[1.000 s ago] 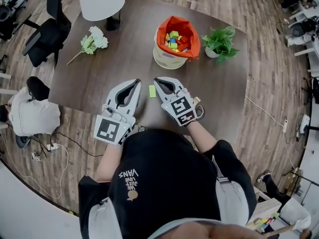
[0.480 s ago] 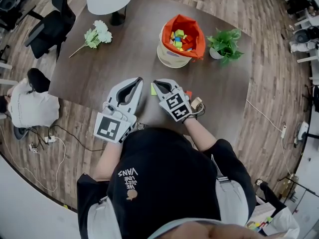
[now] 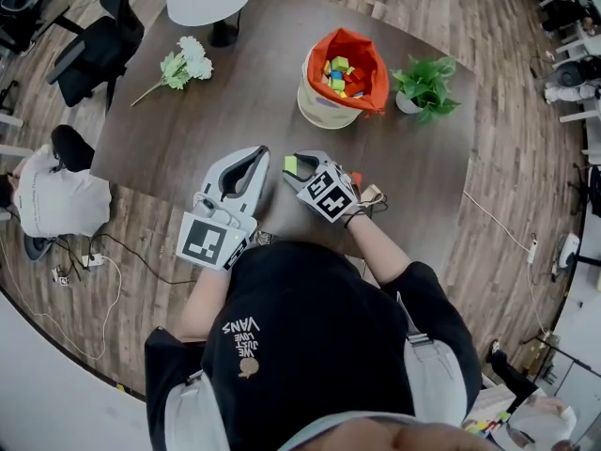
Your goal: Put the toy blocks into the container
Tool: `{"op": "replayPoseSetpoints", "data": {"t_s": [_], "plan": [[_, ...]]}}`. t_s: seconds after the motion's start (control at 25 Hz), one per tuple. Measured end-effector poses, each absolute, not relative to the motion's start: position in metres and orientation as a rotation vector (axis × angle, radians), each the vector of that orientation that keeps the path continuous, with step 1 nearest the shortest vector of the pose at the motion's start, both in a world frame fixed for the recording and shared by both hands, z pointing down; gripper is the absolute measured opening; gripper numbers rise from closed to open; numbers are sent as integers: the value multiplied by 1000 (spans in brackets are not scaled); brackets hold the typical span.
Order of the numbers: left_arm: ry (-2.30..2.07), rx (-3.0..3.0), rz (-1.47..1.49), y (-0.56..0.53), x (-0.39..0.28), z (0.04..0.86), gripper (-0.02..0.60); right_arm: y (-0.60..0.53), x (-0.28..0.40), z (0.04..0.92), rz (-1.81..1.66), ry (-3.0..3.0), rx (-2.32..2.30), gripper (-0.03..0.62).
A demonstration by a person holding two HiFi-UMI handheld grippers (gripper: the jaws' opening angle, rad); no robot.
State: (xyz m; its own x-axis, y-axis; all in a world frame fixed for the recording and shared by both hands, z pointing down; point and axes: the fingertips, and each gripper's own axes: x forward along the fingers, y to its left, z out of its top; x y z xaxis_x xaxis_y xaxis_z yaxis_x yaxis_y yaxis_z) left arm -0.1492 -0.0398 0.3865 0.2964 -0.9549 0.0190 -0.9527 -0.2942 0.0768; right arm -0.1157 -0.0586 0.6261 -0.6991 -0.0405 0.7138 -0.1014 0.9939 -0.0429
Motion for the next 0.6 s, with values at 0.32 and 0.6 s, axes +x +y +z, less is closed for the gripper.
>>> {"op": "replayPoseSetpoints", "data": {"t_s": [0.32, 0.6], "plan": [[-1825, 2459, -57, -38, -151, 389, 11, -53, -115, 646, -22, -2230, -64, 270], [-1848, 2429, -53, -33, -157, 392, 11, -54, -114, 670, -115, -2095, -181, 288]]}}
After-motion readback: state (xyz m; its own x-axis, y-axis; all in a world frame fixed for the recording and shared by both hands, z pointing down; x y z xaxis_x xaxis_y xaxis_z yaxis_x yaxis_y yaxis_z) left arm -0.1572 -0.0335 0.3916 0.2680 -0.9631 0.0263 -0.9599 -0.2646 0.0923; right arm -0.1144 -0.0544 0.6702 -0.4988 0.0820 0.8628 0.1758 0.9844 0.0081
